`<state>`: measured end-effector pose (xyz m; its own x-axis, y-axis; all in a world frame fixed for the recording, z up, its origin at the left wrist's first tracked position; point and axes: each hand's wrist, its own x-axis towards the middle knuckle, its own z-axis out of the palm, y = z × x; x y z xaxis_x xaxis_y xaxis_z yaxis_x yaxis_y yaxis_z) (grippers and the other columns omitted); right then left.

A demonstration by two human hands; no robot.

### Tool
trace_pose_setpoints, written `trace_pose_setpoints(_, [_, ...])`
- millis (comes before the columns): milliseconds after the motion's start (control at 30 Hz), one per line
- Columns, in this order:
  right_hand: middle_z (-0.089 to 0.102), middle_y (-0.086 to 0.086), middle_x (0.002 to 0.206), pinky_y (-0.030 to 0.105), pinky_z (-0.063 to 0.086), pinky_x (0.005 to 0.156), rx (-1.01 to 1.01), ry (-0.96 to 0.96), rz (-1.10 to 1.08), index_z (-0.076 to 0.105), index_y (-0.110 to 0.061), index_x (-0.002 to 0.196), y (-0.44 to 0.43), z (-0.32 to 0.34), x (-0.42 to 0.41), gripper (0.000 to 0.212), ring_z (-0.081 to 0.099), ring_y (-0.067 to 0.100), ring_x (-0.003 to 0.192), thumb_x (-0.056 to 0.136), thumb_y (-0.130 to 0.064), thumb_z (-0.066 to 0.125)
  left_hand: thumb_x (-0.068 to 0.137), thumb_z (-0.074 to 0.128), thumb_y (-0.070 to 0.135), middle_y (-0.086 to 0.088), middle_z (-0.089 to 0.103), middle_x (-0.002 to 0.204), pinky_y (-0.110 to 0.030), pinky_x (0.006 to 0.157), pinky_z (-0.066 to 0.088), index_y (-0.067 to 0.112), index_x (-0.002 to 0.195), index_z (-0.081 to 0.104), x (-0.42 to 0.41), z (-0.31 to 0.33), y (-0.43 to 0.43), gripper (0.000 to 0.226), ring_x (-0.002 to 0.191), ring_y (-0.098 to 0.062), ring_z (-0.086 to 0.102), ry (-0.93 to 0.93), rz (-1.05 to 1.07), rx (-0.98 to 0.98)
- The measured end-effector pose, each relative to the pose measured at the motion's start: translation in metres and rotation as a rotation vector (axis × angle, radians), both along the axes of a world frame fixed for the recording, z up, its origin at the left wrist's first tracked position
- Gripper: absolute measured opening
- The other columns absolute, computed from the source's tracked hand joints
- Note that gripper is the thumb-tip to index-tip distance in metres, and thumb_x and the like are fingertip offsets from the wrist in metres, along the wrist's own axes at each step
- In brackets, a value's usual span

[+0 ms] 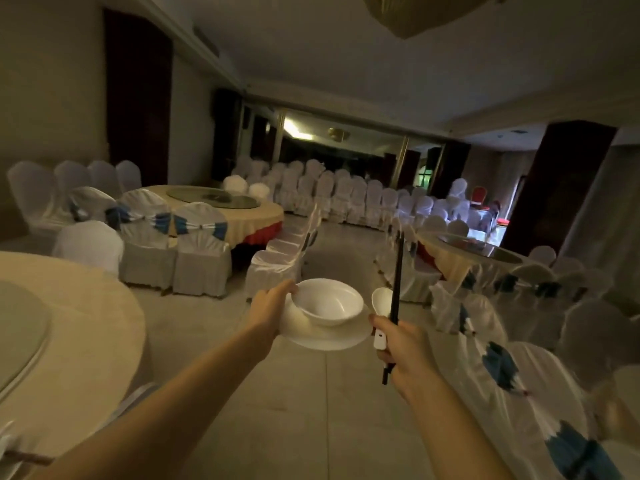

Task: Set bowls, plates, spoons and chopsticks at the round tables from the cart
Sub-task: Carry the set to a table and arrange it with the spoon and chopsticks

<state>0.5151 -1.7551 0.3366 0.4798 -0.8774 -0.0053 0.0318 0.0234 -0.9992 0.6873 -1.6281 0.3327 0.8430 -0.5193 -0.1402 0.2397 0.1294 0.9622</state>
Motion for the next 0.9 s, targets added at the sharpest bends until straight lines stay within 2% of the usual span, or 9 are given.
trace_pose_setpoints(200, [0.049,-0.001,0.049,0.021,0.027,0.034,0.006,0.013,0.131,0.063,-0.003,0.07,-0.112,0.006,0.151,0.018,0.037,0.008,0.036,0.084,-0.008,0.074,0.087,0.063,0.025,-0.021,0.064,0.114,-0.047,0.086,0.054,0.007,0.117,0.061,0.128,0.005,-0.09,0.035,0.101,-0.038,0.064,0.021,0.134,0.013])
trace_pose_setpoints(400, [0.048,0.003,0.054,0.023,0.026,0.036,-0.011,0.056,0.312,0.063,-0.002,0.075,-0.192,-0.004,0.317,0.016,0.036,0.011,0.041,0.084,-0.009,0.074,0.088,0.06,0.026,-0.023,0.064,0.116,-0.048,0.085,0.054,0.005,0.12,0.063,0.264,-0.007,-0.144,0.038,0.103,-0.039,0.063,0.04,0.292,0.042])
trace_pose_setpoints(500, [0.055,0.007,0.061,0.023,0.03,0.037,-0.02,0.051,0.404,0.067,0.0,0.077,-0.229,-0.019,0.413,0.015,0.042,0.014,0.047,0.084,-0.01,0.074,0.088,0.06,0.028,-0.022,0.064,0.113,-0.042,0.076,0.053,0.006,0.119,0.061,0.339,-0.017,-0.168,0.038,0.096,-0.036,0.063,0.049,0.384,0.041])
trace_pose_setpoints(567, [0.059,0.009,0.064,0.026,0.035,0.043,-0.013,0.043,0.463,0.068,0.0,0.079,-0.252,-0.027,0.481,0.014,0.048,0.018,0.054,0.086,-0.011,0.074,0.089,0.061,0.028,-0.016,0.062,0.105,-0.035,0.067,0.051,0.009,0.115,0.058,0.39,-0.022,-0.184,0.032,0.086,-0.029,0.06,0.047,0.455,0.037])
trace_pose_setpoints(633, [0.058,0.007,0.061,0.029,0.035,0.047,0.011,0.021,0.535,0.068,-0.002,0.081,-0.273,-0.031,0.552,0.012,0.049,0.018,0.055,0.087,-0.011,0.074,0.09,0.061,0.028,-0.009,0.058,0.096,-0.034,0.066,0.051,0.013,0.11,0.058,0.444,-0.023,-0.2,0.025,0.082,-0.026,0.058,0.035,0.52,0.038])
trace_pose_setpoints(733, [0.054,0.0,0.049,0.026,0.031,0.042,0.009,0.017,0.655,0.067,-0.002,0.081,-0.299,-0.027,0.657,0.013,0.043,0.014,0.046,0.087,-0.011,0.073,0.087,0.062,0.027,-0.008,0.059,0.093,-0.035,0.064,0.052,0.016,0.104,0.062,0.524,-0.013,-0.217,0.021,0.081,-0.026,0.059,0.004,0.635,0.063])
trace_pose_setpoints(833, [0.061,0.006,0.06,0.029,0.035,0.048,-0.001,0.012,0.732,0.07,-0.001,0.084,-0.311,-0.015,0.754,0.014,0.05,0.02,0.057,0.087,-0.014,0.074,0.086,0.062,0.029,-0.008,0.061,0.09,-0.032,0.054,0.05,0.014,0.106,0.066,0.601,0.002,-0.224,0.025,0.077,-0.027,0.06,-0.037,0.732,0.1])
trace_pose_setpoints(900, [0.063,0.006,0.058,0.031,0.036,0.051,-0.001,0.016,0.783,0.07,-0.001,0.084,-0.312,-0.008,0.813,0.015,0.051,0.021,0.058,0.087,-0.015,0.075,0.086,0.061,0.03,-0.01,0.062,0.088,-0.028,0.049,0.046,0.017,0.098,0.068,0.644,0.009,-0.225,0.019,0.074,-0.028,0.061,-0.041,0.77,0.11])
